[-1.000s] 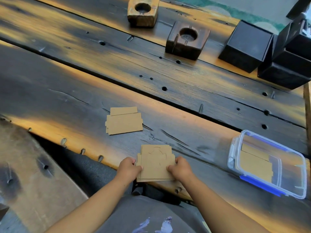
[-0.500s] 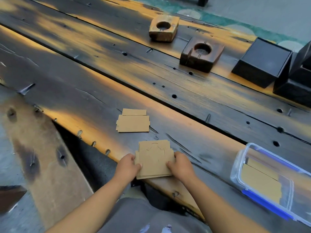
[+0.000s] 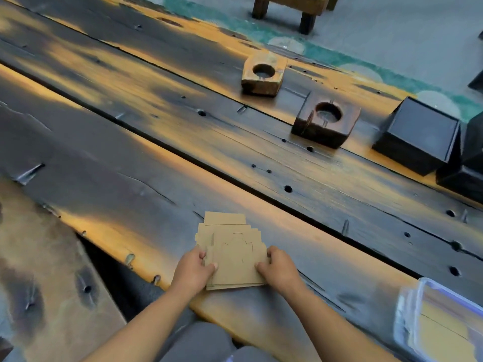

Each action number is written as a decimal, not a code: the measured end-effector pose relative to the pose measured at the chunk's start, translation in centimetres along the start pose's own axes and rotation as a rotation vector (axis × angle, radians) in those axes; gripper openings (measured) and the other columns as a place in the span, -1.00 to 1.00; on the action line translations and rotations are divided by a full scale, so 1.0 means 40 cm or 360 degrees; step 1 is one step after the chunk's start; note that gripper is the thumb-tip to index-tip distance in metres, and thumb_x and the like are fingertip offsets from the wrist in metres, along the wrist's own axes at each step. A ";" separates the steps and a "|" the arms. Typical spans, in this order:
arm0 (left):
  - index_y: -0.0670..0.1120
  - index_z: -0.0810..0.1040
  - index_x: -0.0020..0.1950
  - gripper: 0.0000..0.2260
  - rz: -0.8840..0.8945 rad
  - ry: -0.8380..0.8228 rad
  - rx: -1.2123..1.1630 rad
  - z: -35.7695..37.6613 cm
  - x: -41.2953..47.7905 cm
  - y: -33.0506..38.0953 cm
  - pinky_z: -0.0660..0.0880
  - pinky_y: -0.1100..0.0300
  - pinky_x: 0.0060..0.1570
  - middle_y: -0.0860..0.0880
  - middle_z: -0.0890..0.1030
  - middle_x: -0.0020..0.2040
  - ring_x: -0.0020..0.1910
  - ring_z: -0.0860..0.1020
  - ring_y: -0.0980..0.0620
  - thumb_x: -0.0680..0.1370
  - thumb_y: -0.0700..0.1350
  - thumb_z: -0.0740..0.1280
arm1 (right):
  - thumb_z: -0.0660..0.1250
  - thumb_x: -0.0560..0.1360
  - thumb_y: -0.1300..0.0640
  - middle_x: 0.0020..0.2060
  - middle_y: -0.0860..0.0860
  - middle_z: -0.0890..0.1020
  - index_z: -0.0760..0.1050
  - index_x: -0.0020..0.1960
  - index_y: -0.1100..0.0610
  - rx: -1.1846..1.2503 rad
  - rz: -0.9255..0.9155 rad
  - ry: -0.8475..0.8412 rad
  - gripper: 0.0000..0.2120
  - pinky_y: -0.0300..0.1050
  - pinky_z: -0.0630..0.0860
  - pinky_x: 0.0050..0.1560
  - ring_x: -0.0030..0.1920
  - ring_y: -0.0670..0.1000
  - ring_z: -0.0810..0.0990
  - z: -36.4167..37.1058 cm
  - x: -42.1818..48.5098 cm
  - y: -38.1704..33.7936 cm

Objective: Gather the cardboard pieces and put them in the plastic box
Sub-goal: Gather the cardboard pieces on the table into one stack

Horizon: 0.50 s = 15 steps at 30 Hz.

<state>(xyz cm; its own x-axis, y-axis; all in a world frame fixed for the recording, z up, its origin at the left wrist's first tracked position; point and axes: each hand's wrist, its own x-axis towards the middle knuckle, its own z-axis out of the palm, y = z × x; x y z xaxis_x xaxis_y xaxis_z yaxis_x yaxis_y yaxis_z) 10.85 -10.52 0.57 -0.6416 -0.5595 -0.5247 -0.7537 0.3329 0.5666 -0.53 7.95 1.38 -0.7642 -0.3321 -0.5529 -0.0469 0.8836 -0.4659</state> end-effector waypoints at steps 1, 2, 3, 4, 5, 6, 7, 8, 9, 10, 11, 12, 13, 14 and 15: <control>-0.03 0.49 -0.13 -0.83 0.0007 -0.0001 -0.0013 -0.010 0.019 0.001 0.37 0.20 -0.32 -0.02 0.60 -0.19 -0.16 0.57 -0.03 0.43 -0.05 0.45 | 0.33 0.45 0.06 -0.17 0.04 0.51 0.37 -0.11 0.12 0.0006 0.0001 0.0002 -0.83 -0.11 0.30 -0.20 -0.16 0.09 0.47 -0.003 0.017 -0.017; -0.05 0.49 -0.12 -0.83 0.0011 -0.0006 -0.0016 -0.024 0.050 0.001 0.41 0.16 -0.26 -0.04 0.60 -0.18 -0.15 0.58 -0.05 0.42 -0.05 0.46 | 0.33 0.45 0.06 -0.17 0.06 0.52 0.37 -0.10 0.12 0.0009 0.0008 0.0008 -0.82 -0.11 0.31 -0.20 -0.13 0.13 0.50 -0.003 0.043 -0.039; -0.07 0.50 -0.12 -0.82 0.0012 -0.0017 -0.0007 -0.035 0.076 0.002 0.45 0.12 -0.20 -0.05 0.60 -0.18 -0.15 0.58 -0.07 0.42 -0.06 0.46 | 0.33 0.45 0.06 -0.16 0.08 0.53 0.38 -0.09 0.13 0.0008 0.0018 0.0007 -0.82 -0.11 0.31 -0.19 -0.09 0.15 0.54 -0.004 0.061 -0.056; -0.07 0.48 -0.16 -0.82 0.0014 -0.0028 0.0001 -0.045 0.101 0.003 0.46 0.09 -0.17 -0.04 0.56 -0.22 -0.18 0.56 -0.08 0.42 -0.06 0.46 | 0.33 0.46 0.06 -0.16 0.09 0.54 0.37 -0.09 0.13 0.0005 0.0030 0.0004 -0.82 -0.12 0.31 -0.19 -0.07 0.16 0.55 -0.006 0.076 -0.071; -0.04 0.44 -0.21 -0.80 0.0019 -0.0038 0.0003 -0.055 0.125 0.005 0.44 0.08 -0.19 0.00 0.51 -0.26 -0.21 0.52 -0.07 0.41 -0.07 0.47 | 0.32 0.46 0.06 -0.16 0.08 0.53 0.37 -0.10 0.13 0.0006 0.0042 -0.0001 -0.82 -0.12 0.31 -0.19 -0.09 0.15 0.53 -0.006 0.090 -0.084; -0.01 0.40 -0.24 -0.76 0.0023 -0.0046 0.0005 -0.062 0.146 0.008 0.40 0.09 -0.22 0.03 0.46 -0.29 -0.23 0.48 -0.05 0.41 -0.08 0.47 | 0.32 0.46 0.06 -0.17 0.07 0.52 0.36 -0.10 0.13 0.0009 0.0053 -0.0006 -0.82 -0.13 0.30 -0.19 -0.13 0.13 0.50 -0.006 0.102 -0.094; -0.01 0.38 -0.24 -0.75 0.0027 -0.0053 0.0008 -0.067 0.164 0.010 0.36 0.12 -0.25 0.05 0.42 -0.30 -0.24 0.45 -0.03 0.41 -0.08 0.47 | 0.31 0.46 0.06 -0.17 0.06 0.52 0.36 -0.11 0.13 0.0012 0.0065 -0.0009 -0.83 -0.12 0.30 -0.19 -0.15 0.11 0.47 -0.005 0.114 -0.102; -0.03 0.39 -0.21 -0.76 0.0030 -0.0060 0.0016 -0.069 0.183 0.010 0.34 0.14 -0.25 0.05 0.41 -0.28 -0.24 0.44 -0.02 0.41 -0.08 0.47 | 0.31 0.46 0.07 -0.16 0.08 0.53 0.36 -0.11 0.13 0.0005 0.0083 -0.0014 -0.83 -0.12 0.30 -0.19 -0.14 0.10 0.47 -0.003 0.125 -0.110; -0.05 0.41 -0.17 -0.77 0.0032 -0.0069 0.0027 -0.070 0.197 0.009 0.34 0.15 -0.25 0.04 0.42 -0.26 -0.23 0.44 -0.01 0.41 -0.08 0.47 | 0.30 0.47 0.07 -0.14 0.10 0.54 0.36 -0.11 0.13 -0.0011 0.0100 -0.0021 -0.83 -0.11 0.30 -0.19 -0.13 0.12 0.48 -0.002 0.134 -0.117; -0.06 0.44 -0.12 -0.78 0.0035 -0.0085 0.0036 -0.069 0.209 0.008 0.34 0.15 -0.24 0.03 0.45 -0.23 -0.21 0.46 -0.01 0.41 -0.08 0.46 | 0.30 0.47 0.07 -0.12 0.12 0.56 0.35 -0.11 0.13 -0.0027 0.0117 -0.0029 -0.83 -0.11 0.30 -0.19 -0.13 0.12 0.49 -0.001 0.142 -0.122; -0.07 0.46 -0.08 -0.80 0.0039 -0.0104 0.0042 -0.068 0.220 0.006 0.36 0.16 -0.25 0.03 0.49 -0.21 -0.19 0.50 -0.01 0.41 -0.08 0.45 | 0.30 0.47 0.07 -0.12 0.13 0.56 0.34 -0.11 0.14 -0.0030 0.0136 -0.0034 -0.83 -0.10 0.30 -0.19 -0.13 0.12 0.48 0.002 0.153 -0.126; -0.07 0.49 -0.06 -0.81 0.0043 -0.0122 0.0056 -0.067 0.230 0.004 0.38 0.16 -0.27 0.03 0.53 -0.19 -0.18 0.53 0.01 0.42 -0.07 0.44 | 0.30 0.47 0.08 -0.14 0.11 0.54 0.34 -0.11 0.14 -0.0025 0.0153 -0.0038 -0.83 -0.10 0.31 -0.20 -0.15 0.10 0.46 0.004 0.162 -0.129; -0.06 0.50 -0.05 -0.82 0.0053 -0.0135 0.0093 -0.063 0.239 0.003 0.38 0.17 -0.31 0.03 0.55 -0.17 -0.19 0.53 0.02 0.42 -0.06 0.42 | 0.30 0.47 0.09 -0.15 0.09 0.52 0.34 -0.11 0.14 -0.0021 0.0173 -0.0045 -0.83 -0.10 0.32 -0.21 -0.16 0.09 0.46 0.006 0.172 -0.132; -0.05 0.49 -0.05 -0.82 0.0064 -0.0136 0.0144 -0.060 0.245 0.005 0.35 0.18 -0.35 0.02 0.55 -0.16 -0.20 0.52 0.03 0.42 -0.05 0.40 | 0.30 0.47 0.10 -0.14 0.09 0.53 0.35 -0.10 0.14 -0.0024 0.0194 -0.0050 -0.84 -0.10 0.33 -0.21 -0.16 0.08 0.46 0.009 0.179 -0.133; -0.06 0.48 -0.05 -0.82 0.0070 -0.0125 0.0186 -0.058 0.247 0.007 0.32 0.19 -0.37 0.00 0.54 -0.14 -0.20 0.51 0.03 0.42 -0.04 0.40 | 0.30 0.47 0.11 -0.12 0.10 0.55 0.36 -0.08 0.15 -0.0026 0.0211 -0.0050 -0.85 -0.09 0.34 -0.20 -0.15 0.09 0.48 0.011 0.184 -0.134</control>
<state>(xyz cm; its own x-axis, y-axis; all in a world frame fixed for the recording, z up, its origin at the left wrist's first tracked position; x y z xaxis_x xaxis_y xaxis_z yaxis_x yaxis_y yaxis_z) 4.63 -17.74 -2.99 -0.6802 -0.4828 -0.5516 -0.7330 0.4443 0.5150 -5.61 0.63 -0.50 -0.7441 -0.2218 -0.6302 0.0427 0.9255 -0.3762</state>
